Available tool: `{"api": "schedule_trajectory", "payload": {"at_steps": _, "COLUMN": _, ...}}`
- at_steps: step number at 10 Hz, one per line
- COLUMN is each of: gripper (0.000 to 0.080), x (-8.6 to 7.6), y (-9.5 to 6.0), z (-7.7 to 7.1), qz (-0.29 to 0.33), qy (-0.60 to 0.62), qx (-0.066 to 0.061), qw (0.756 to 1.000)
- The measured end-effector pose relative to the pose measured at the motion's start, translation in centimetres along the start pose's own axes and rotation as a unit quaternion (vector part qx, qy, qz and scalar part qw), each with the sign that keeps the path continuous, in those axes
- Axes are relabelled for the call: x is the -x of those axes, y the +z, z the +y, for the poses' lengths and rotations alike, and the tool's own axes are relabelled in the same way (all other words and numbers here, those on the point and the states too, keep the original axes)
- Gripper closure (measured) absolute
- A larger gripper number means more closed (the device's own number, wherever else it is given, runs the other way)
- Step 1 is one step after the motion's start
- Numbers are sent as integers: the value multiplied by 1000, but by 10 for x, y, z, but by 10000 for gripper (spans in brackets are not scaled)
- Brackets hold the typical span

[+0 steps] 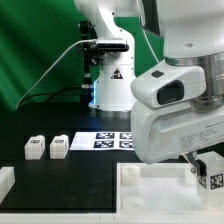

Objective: Assemble one leg

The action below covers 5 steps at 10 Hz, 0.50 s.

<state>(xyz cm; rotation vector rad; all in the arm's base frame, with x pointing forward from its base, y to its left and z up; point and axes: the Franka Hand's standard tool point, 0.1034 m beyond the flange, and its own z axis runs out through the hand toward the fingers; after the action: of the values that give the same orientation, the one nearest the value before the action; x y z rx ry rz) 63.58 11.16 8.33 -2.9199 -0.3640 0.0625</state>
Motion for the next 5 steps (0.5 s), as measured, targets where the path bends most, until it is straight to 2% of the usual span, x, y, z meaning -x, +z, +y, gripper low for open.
{"api": "schedule_trajectory", "payload": {"at_steps": 3, "gripper": 504, "x": -4, "y": 1, "z": 5, "qz": 33, "qy": 80, "qx": -6, "qw": 996}}
{"api": "schedule_trajectory", "payload": {"at_steps": 4, "gripper": 505, "x": -4, "y": 1, "z": 5, "qz": 49, "qy": 140, "qx": -6, "qw": 989}}
{"api": "schedule_trajectory", "payload": {"at_steps": 5, "gripper": 505, "x": -4, "y": 1, "z": 8, "qz": 65, "qy": 248, "qx": -14, "qw": 966}}
